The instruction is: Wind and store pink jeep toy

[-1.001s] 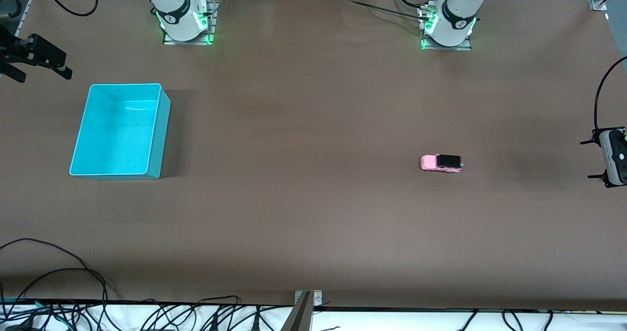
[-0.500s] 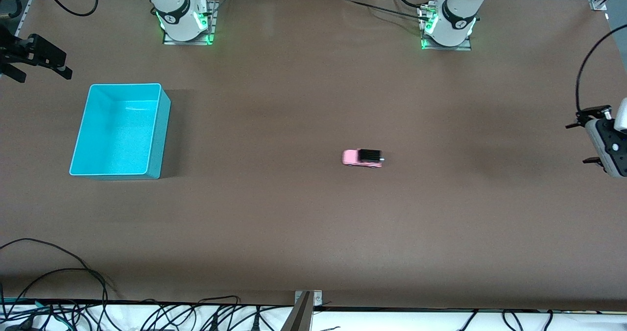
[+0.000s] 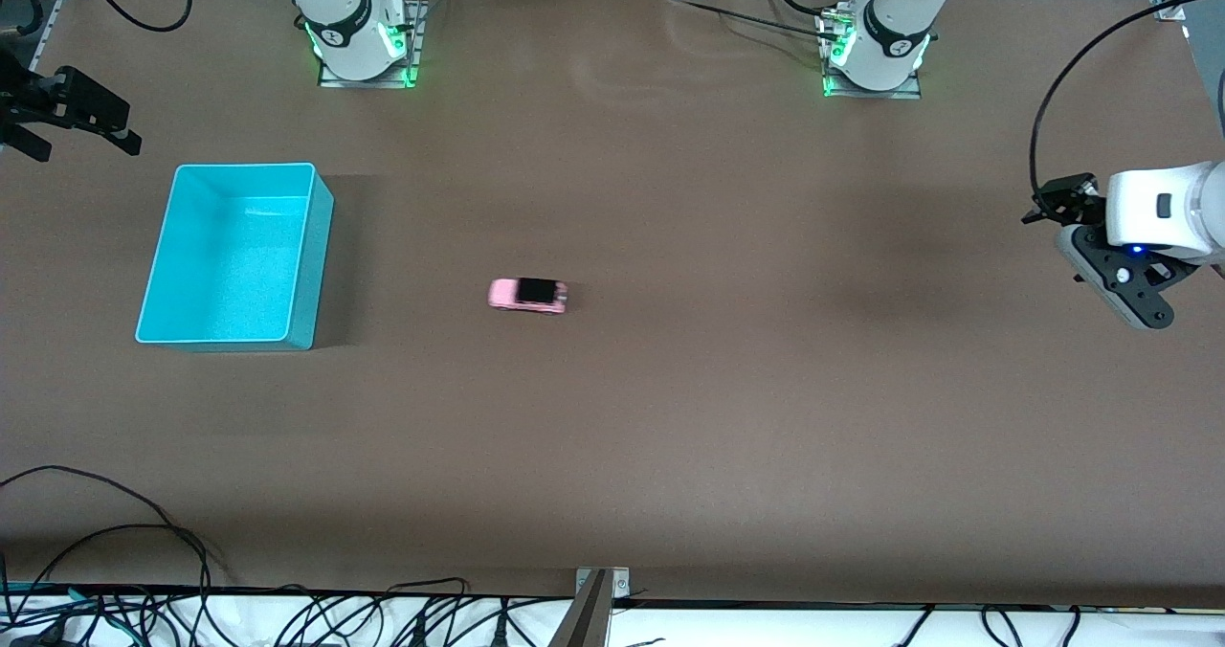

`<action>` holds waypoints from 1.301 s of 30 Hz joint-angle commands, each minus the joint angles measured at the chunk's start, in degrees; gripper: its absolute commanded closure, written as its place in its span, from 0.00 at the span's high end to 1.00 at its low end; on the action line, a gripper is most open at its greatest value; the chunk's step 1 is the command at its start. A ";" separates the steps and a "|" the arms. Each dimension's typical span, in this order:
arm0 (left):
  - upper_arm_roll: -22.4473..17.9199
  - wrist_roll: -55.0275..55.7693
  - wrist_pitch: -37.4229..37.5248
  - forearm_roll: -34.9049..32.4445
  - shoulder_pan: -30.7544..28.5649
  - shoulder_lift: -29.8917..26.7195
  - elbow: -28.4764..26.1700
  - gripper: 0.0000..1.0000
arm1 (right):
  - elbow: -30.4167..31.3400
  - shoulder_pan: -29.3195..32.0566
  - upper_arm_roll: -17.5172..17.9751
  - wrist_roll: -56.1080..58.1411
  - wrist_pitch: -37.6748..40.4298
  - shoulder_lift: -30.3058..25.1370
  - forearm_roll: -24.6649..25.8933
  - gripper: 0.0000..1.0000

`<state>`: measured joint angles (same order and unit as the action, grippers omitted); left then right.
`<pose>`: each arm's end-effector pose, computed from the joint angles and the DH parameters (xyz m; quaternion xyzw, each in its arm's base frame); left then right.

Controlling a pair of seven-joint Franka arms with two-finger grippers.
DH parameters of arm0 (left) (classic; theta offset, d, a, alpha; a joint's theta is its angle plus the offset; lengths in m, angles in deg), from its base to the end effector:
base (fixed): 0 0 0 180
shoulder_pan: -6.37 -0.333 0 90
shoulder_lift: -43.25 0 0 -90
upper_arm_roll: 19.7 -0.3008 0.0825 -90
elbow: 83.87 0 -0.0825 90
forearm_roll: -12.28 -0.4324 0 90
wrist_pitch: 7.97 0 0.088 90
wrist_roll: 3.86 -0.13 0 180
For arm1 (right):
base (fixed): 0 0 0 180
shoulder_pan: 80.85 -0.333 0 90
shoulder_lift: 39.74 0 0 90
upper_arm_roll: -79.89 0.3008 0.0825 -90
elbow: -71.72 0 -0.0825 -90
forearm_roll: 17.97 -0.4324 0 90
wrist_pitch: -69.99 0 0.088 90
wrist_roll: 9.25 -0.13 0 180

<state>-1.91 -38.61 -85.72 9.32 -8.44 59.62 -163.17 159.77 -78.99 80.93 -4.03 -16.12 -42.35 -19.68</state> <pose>0.6444 -0.0044 0.4943 0.9359 -0.3187 -0.1386 0.0579 0.5827 -0.0041 0.6250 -0.9991 -0.0395 -0.0066 0.0141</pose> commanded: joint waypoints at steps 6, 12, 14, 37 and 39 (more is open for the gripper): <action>-5.64 16.28 1.20 1.91 6.62 -5.29 -2.34 1.00 | -0.77 -0.02 0.09 0.50 0.94 -0.03 0.40 1.00; -14.53 19.28 -1.43 4.45 13.31 -7.49 -4.98 1.00 | -0.77 -0.02 -0.08 0.50 0.94 -0.03 0.40 1.00; -15.94 19.46 -4.68 5.68 13.67 -9.24 -7.69 1.00 | -0.77 0.07 -0.34 0.58 0.94 -0.03 0.40 1.00; -16.38 22.00 -11.37 5.78 13.14 -17.34 -13.95 1.00 | -0.77 0.07 -0.08 0.50 0.94 -0.03 0.40 1.00; -16.38 23.06 -11.29 5.69 13.14 -17.42 -13.95 1.00 | -0.77 0.07 -0.08 0.50 0.94 -0.03 0.40 1.00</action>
<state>-18.06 -18.34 -95.86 14.56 4.44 43.43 -175.59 159.77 -78.92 80.80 -4.03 -16.10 -42.35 -19.68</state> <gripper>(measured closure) 0.000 0.000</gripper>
